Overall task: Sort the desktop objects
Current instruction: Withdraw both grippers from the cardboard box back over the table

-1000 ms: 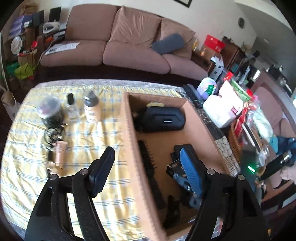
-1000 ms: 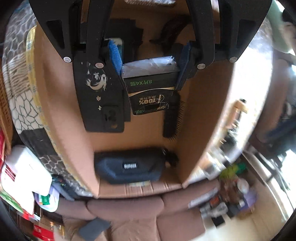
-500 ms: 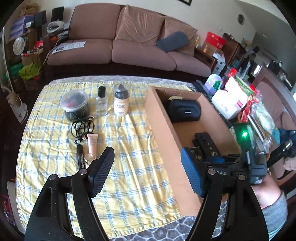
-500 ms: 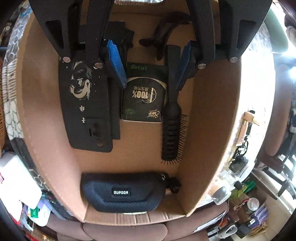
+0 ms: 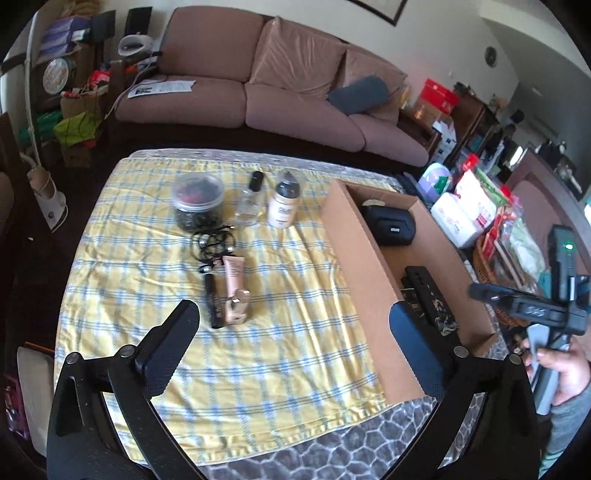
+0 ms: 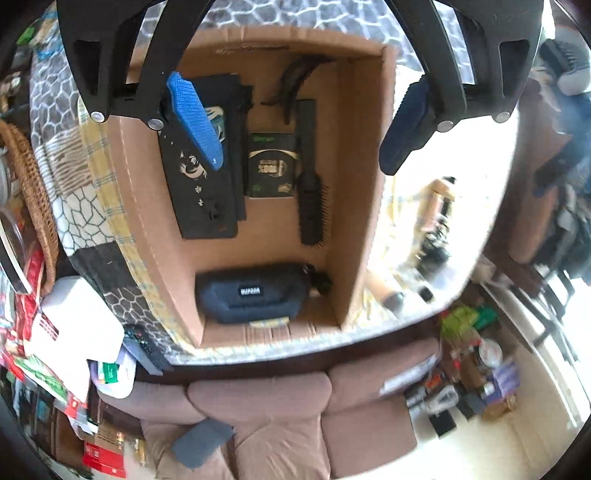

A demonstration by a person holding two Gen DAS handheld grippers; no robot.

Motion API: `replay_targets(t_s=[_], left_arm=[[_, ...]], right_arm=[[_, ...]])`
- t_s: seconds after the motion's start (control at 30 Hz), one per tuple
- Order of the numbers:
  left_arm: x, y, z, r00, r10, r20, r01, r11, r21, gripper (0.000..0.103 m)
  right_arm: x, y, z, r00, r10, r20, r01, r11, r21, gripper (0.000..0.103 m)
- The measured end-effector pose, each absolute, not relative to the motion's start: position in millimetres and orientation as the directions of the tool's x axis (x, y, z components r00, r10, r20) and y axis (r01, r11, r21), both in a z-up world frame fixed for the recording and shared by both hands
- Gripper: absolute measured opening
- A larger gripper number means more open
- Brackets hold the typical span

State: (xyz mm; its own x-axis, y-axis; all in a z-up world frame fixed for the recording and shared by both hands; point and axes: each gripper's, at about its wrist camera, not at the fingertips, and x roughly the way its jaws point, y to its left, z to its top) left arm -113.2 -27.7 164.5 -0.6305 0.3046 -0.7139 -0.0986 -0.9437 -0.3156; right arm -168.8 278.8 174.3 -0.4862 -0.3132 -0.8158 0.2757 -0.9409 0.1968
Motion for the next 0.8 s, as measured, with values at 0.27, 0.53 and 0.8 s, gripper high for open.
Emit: replay_targets(t_s=[0.27, 0.53, 0.8], left_arm=[[-86, -77, 169, -0.637, 0.273, -0.721, -0.074, -0.953, -0.295, 0.103], [-74, -127, 146, -0.619, 0.241, -0.748, -0.032, -0.959, -0.282, 0.103], [-88, -172, 107, -0.594, 0.243, -0.767, 0.020, -0.948, -0.316, 0.103]], right_arm=[[-126, 255, 205, -0.495, -0.344, -0.798, 0.314, -0.927, 0.205, 0.096], [-80, 171, 216, -0.503, -0.454, -0.735, 0.471, -0.858, 0.207, 0.098], [-78, 82, 172, -0.470, -0.494, -0.731, 0.574, -0.801, 0.172, 0.098]])
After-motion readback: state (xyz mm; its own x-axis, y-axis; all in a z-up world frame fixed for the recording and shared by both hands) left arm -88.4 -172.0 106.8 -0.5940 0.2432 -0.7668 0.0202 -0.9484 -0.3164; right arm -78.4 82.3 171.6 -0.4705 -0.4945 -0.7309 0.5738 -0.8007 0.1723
